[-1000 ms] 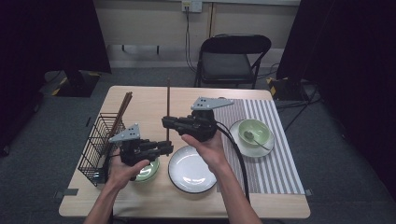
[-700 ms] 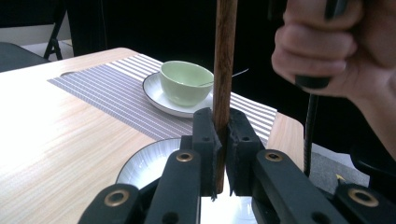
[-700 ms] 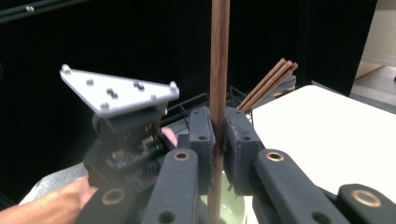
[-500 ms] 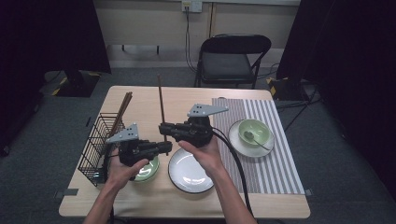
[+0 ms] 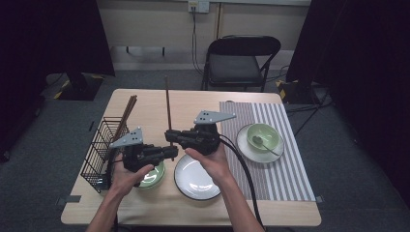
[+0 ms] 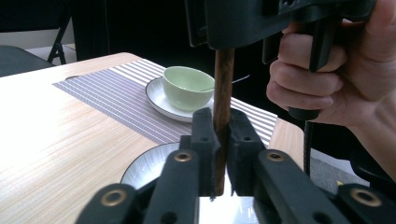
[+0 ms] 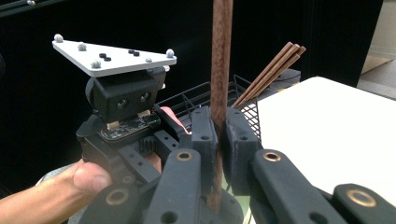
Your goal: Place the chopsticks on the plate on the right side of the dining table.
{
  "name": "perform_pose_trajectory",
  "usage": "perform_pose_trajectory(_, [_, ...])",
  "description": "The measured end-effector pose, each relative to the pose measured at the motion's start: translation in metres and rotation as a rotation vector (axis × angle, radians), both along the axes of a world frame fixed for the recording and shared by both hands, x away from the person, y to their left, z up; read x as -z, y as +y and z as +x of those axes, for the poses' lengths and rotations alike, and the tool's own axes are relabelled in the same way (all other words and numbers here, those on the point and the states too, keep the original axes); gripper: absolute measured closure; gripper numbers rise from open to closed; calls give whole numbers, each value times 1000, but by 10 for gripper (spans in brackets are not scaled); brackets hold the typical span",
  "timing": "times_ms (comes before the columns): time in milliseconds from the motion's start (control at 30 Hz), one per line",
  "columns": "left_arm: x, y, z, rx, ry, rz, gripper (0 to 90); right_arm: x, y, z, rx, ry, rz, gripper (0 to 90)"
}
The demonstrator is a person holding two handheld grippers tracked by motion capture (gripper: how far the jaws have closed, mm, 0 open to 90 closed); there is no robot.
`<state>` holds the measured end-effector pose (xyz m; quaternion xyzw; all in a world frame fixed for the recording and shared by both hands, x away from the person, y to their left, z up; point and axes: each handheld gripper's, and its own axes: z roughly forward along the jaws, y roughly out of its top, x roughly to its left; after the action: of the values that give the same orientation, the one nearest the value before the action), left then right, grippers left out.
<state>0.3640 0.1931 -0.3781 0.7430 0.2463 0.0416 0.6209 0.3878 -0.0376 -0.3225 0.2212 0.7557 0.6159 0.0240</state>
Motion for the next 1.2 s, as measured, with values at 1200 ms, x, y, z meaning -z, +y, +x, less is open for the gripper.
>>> perform_pose_trajectory(1200, [-2,5,0,15,0,-9,807,-5,-17,1,23,-51,36,842])
